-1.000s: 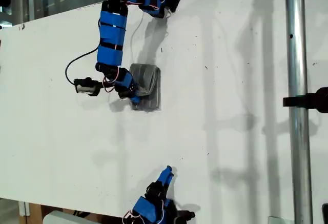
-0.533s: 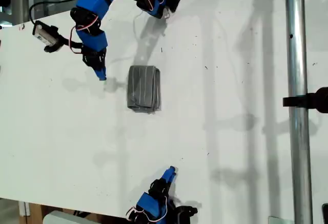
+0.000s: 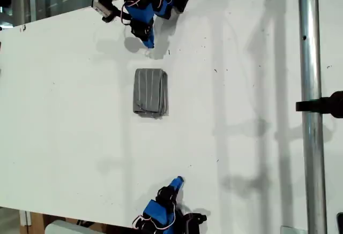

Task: Grasp corners of a towel and fold twice.

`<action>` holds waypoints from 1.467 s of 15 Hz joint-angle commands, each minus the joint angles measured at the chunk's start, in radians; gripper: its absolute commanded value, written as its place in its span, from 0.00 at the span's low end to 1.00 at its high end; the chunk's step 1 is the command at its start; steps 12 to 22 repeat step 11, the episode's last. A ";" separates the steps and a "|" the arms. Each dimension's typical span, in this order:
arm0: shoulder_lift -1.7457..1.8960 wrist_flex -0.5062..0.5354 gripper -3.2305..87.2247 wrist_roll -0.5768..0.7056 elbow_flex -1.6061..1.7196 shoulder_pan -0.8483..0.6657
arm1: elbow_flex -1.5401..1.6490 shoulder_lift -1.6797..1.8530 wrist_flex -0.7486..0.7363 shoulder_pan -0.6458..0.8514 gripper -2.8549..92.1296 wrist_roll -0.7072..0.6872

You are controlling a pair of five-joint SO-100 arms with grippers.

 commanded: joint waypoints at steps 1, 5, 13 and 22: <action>0.003 -0.008 0.01 0.589 0.006 0.009 | 0.003 0.051 0.049 0.002 0.03 0.097; 0.003 -0.009 0.01 0.641 0.006 0.006 | 0.002 0.054 0.087 -0.046 0.12 0.086; 0.003 -0.009 0.01 0.641 0.006 0.006 | 0.002 0.054 0.086 -0.052 0.13 0.089; 0.003 -0.009 0.01 0.641 0.006 0.006 | 0.002 0.054 0.086 -0.052 0.13 0.089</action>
